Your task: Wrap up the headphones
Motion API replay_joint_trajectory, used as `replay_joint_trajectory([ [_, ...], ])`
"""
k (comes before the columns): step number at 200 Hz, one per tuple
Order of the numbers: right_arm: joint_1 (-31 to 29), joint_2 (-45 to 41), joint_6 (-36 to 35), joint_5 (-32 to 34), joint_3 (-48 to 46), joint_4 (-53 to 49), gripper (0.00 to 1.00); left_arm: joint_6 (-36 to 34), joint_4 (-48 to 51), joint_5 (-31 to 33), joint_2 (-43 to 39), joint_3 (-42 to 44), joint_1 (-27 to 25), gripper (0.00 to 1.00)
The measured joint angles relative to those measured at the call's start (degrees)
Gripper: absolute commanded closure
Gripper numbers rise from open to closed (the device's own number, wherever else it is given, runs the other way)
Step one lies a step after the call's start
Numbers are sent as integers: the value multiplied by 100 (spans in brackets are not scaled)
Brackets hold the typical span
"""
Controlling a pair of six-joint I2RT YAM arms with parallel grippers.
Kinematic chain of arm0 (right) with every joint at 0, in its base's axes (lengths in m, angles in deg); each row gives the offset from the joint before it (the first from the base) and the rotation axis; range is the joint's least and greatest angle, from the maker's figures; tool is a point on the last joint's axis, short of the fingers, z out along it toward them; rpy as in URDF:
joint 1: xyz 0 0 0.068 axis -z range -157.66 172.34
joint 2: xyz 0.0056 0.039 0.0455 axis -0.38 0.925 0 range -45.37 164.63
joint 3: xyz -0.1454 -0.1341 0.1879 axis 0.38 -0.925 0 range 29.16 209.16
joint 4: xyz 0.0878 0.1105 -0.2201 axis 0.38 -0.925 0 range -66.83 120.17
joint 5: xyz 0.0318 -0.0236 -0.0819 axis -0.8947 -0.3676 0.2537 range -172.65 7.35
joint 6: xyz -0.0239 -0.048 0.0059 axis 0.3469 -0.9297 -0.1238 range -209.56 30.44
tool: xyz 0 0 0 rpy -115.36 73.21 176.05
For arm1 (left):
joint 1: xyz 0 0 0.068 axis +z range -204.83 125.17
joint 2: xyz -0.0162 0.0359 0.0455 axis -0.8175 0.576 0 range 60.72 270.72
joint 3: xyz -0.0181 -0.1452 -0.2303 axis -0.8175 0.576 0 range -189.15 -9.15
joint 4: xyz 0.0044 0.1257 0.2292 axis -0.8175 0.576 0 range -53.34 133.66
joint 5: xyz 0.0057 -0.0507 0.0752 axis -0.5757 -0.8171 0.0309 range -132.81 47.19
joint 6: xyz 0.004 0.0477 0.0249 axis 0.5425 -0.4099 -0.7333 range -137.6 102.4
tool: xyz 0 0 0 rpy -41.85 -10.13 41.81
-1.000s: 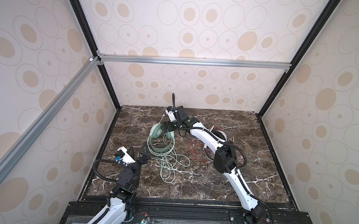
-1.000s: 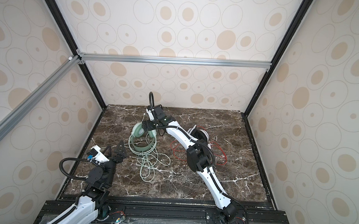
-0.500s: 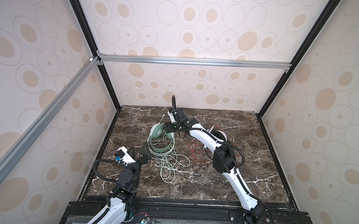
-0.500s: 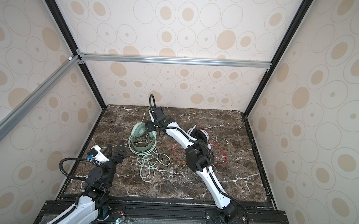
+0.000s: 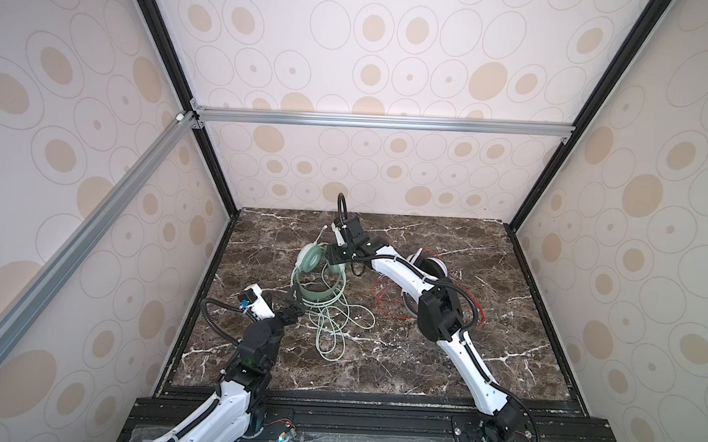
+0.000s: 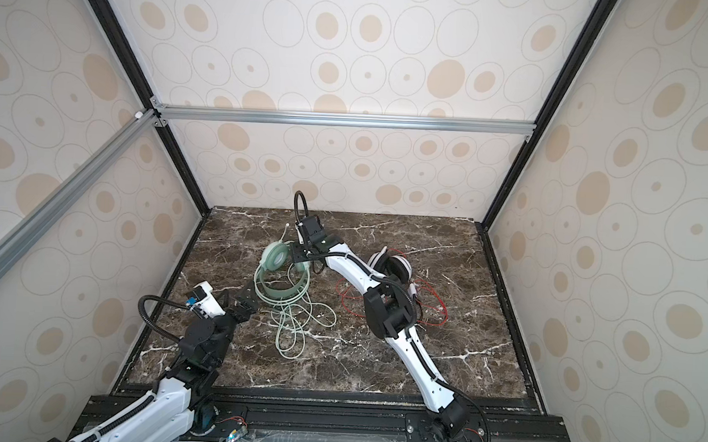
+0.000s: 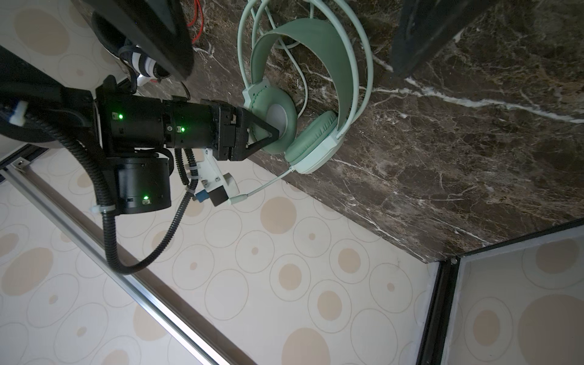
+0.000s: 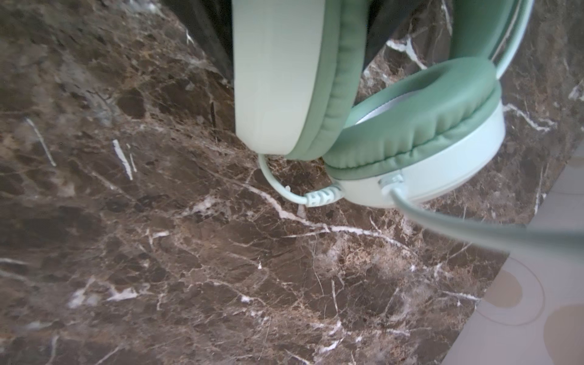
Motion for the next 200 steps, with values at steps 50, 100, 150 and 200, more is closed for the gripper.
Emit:
replay_joint_trajectory([
  [50,0,-1010,61,461,-1753,619,86,50,299,-483,697,-544,-57,2],
  [100,-7,-3248,267,1707,-4205,1036,91,243,2433,-632,1207,-2726,-691,2],
  [150,-20,-5429,660,3051,-6155,2214,92,929,4511,-1110,2892,-5445,-931,2],
  [200,-234,-6105,573,3674,-7383,3235,92,1517,6019,-1062,4146,-6367,-1738,2],
])
